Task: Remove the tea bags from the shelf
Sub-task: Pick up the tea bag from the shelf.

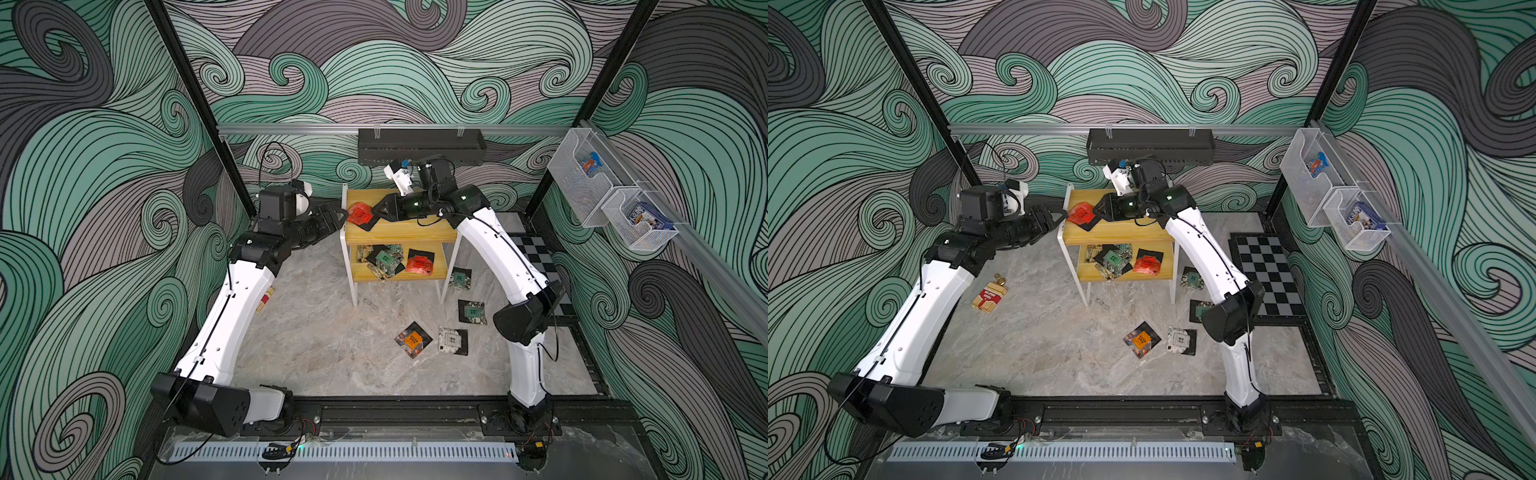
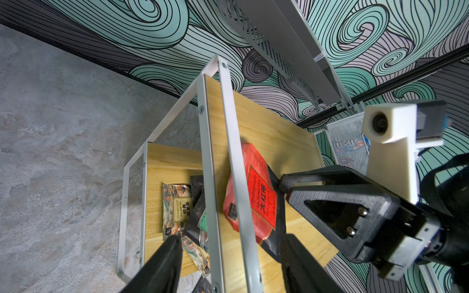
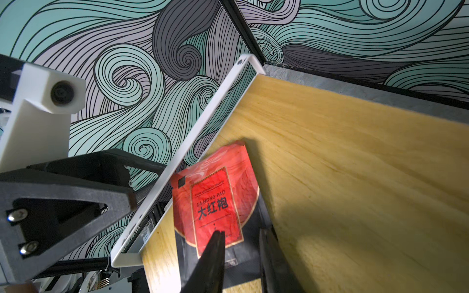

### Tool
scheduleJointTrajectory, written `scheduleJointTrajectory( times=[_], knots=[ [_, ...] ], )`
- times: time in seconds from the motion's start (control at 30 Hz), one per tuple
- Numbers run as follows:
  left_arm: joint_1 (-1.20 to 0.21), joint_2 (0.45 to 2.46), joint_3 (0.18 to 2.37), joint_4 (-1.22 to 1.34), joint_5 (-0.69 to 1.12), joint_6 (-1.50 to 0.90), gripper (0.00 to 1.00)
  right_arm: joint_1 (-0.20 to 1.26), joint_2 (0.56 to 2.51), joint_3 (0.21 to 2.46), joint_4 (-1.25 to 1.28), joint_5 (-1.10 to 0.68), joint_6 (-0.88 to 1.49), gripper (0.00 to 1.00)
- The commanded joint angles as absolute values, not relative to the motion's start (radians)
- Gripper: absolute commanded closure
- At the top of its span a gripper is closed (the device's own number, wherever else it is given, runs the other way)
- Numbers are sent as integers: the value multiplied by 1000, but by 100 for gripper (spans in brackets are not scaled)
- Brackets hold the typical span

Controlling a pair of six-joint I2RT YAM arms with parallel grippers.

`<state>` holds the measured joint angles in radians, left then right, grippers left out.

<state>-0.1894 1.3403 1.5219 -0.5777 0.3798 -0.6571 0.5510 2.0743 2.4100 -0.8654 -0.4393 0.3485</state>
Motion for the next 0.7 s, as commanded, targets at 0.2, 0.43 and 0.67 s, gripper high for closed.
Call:
scheduleJointTrajectory(
  times=[0.2,0.43,0.67],
  knots=[
    [-173,1350,1546,-538,417,-655,37,548,2071,2436,-919,-381,298,72],
    [-173,1356,1543,-533,426,-658,37,562,2026,2409,-982,-236,181,68],
    [-173,1353,1547,-540,436,-654,37,569,1982,2393,-991,-187,121,62]
  ],
)
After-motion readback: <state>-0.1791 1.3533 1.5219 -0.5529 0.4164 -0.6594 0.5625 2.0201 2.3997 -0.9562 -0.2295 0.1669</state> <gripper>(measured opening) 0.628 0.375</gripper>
